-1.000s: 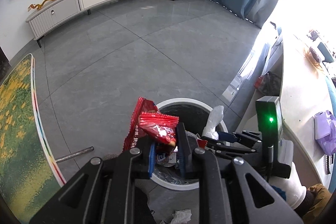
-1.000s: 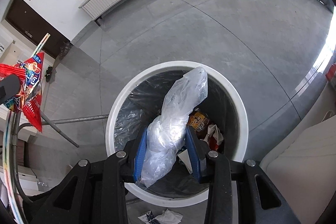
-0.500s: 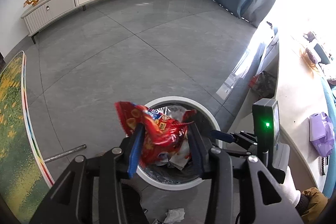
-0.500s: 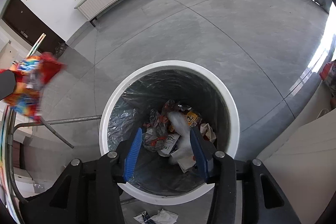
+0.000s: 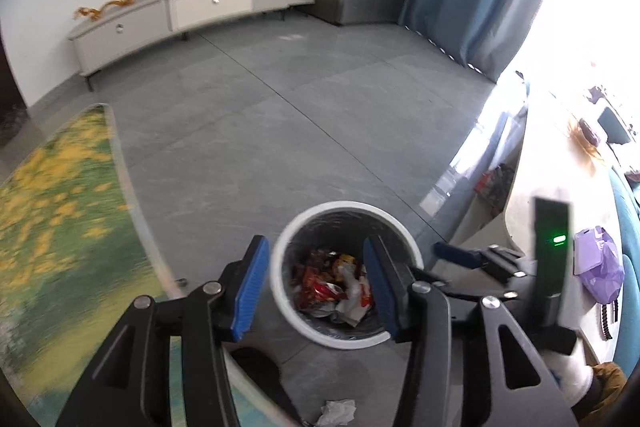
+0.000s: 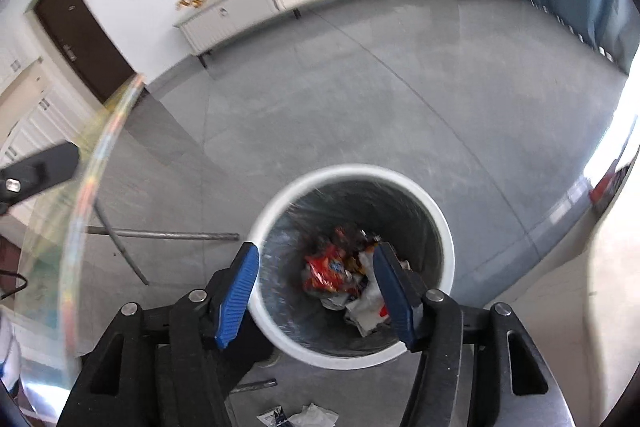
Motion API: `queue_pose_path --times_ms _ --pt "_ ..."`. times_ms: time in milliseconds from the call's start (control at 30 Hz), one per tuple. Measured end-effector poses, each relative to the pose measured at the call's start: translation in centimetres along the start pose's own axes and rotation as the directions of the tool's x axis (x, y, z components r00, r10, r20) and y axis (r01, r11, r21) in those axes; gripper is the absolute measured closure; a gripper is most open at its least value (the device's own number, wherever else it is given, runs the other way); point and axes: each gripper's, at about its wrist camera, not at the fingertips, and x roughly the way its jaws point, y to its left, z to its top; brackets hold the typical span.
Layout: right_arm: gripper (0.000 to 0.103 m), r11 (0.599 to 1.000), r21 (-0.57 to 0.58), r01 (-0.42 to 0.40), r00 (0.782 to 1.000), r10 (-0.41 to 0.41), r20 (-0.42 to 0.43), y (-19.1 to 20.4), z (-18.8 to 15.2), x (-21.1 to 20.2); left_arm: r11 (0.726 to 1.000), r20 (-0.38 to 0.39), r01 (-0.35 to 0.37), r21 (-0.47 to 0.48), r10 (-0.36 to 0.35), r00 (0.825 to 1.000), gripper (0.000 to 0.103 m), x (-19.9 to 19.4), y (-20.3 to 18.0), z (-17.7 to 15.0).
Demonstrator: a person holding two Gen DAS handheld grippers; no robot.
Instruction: Collect trash
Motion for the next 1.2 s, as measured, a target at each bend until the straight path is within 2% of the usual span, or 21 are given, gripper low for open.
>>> queue_pose_path --times_ms 133,233,367,500,567,600,700,833,933,1067,1200 --pt "0.041 0.998 -0.063 -0.022 0.998 0.026 0.060 3.2 0.9 -3.5 0.993 0.064 -0.121 0.001 0.120 0.991 0.055 -4.5 2.3 -1.3" --pt "0.037 0.991 -0.122 -0.047 0.993 0.059 0.100 6.6 1.4 -6.0 0.979 0.106 -0.202 -0.020 0.203 0.973 0.055 -8.0 4.3 -2.5" --pt "0.029 0.970 -0.224 -0.090 0.982 0.124 0.144 12.5 2.0 -8.5 0.943 0.156 -0.324 -0.075 0.332 0.930 0.053 -13.2 7.9 -5.0" --pt "0.025 0.946 -0.302 -0.115 0.973 0.169 0.160 17.3 1.8 -9.2 0.902 0.185 -0.397 -0.168 0.425 0.886 0.045 -17.8 11.7 -7.5" --pt "0.024 0.933 -0.338 -0.122 0.968 0.187 0.168 20.1 1.7 -9.4 0.873 0.198 -0.436 -0.219 0.477 0.856 0.042 -20.3 13.6 -8.9" --pt "0.023 0.929 -0.349 -0.122 0.966 0.191 0.172 21.2 1.5 -9.5 0.862 0.201 -0.449 -0.235 0.495 0.845 0.039 -21.2 14.4 -9.4" --pt "0.010 0.919 -0.381 -0.102 0.962 0.188 0.197 24.3 0.9 -9.7 0.826 0.218 -0.477 -0.300 0.546 0.809 0.037 -24.5 16.7 -11.6" --pt "0.004 0.906 -0.415 -0.077 0.958 0.183 0.222 27.7 -0.2 -9.6 0.791 0.229 -0.497 -0.357 0.590 0.775 0.037 -27.2 18.8 -14.1" --pt "0.000 0.904 -0.425 -0.048 0.957 0.163 0.241 29.1 -1.0 -9.1 0.781 0.232 -0.505 -0.367 0.603 0.763 0.037 -28.1 19.7 -15.7" --pt "0.000 0.911 -0.411 -0.023 0.962 0.131 0.238 29.5 -2.3 -8.4 0.793 0.221 -0.489 -0.363 0.584 0.781 0.037 -28.1 20.3 -17.4" --pt "0.000 0.911 -0.413 0.015 0.966 0.093 0.240 29.6 -3.8 -8.2 0.794 0.212 -0.479 -0.374 0.576 0.790 0.037 -27.1 20.4 -18.5"
